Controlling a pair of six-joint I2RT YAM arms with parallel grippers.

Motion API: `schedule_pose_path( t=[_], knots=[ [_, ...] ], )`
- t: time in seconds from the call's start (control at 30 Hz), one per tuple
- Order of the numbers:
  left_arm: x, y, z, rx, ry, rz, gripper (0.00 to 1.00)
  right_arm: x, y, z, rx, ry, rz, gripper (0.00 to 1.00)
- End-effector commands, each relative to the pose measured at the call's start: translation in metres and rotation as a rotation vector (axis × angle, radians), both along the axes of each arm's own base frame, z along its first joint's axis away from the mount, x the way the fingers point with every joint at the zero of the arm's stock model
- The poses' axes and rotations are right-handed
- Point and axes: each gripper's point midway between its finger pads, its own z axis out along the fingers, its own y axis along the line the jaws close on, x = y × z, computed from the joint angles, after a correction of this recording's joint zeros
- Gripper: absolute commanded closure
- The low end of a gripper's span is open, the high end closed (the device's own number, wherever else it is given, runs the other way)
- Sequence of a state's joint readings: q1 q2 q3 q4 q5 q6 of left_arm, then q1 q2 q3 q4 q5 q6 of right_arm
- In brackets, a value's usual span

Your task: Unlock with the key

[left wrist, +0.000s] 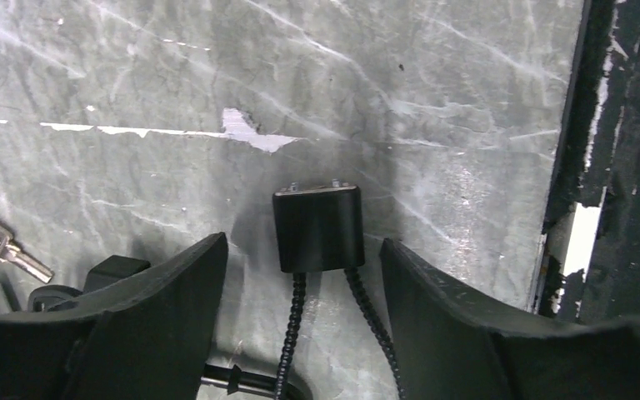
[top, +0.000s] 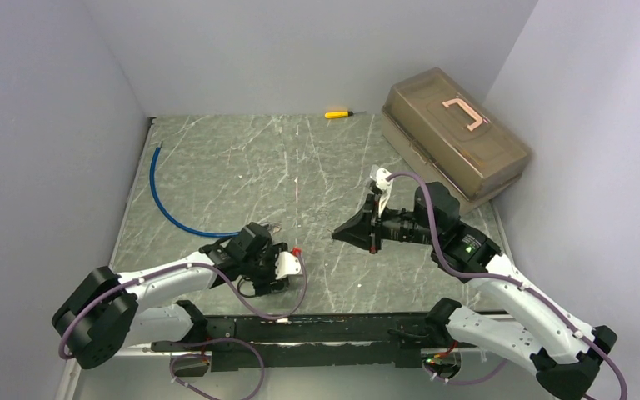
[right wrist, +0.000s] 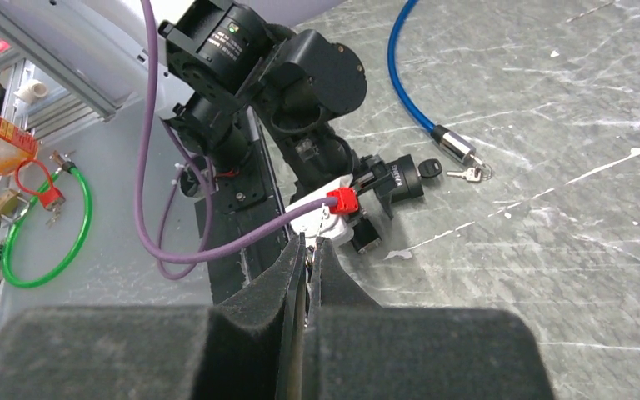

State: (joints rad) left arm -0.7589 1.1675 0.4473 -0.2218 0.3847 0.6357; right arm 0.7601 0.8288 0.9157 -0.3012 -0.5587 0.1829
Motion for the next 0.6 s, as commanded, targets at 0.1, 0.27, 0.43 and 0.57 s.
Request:
schedule_pose_path(
  t=[0.1, 0.27, 0.43, 0.57],
  knots=[
    [-0.014, 0.003, -0.008, 0.042, 0.023, -0.036, 0.43, -0.002, -0.008, 0.037, 0.051, -0.087, -0.011, 1.00],
    [-0.027, 0.002, -0.011, 0.059, 0.022, -0.102, 0.45, -0.001, -0.009, 0.041, 0.046, -0.099, -0.016, 1.00],
    [-0.016, -0.005, 0.019, 0.062, -0.033, -0.097, 0.89, 0.003, -0.008, 0.035, 0.026, -0.084, -0.023, 1.00],
    [0.003, -0.019, 0.091, 0.011, -0.127, -0.094, 1.00, 0.005, -0.005, 0.035, 0.026, -0.059, -0.002, 1.00]
  ],
)
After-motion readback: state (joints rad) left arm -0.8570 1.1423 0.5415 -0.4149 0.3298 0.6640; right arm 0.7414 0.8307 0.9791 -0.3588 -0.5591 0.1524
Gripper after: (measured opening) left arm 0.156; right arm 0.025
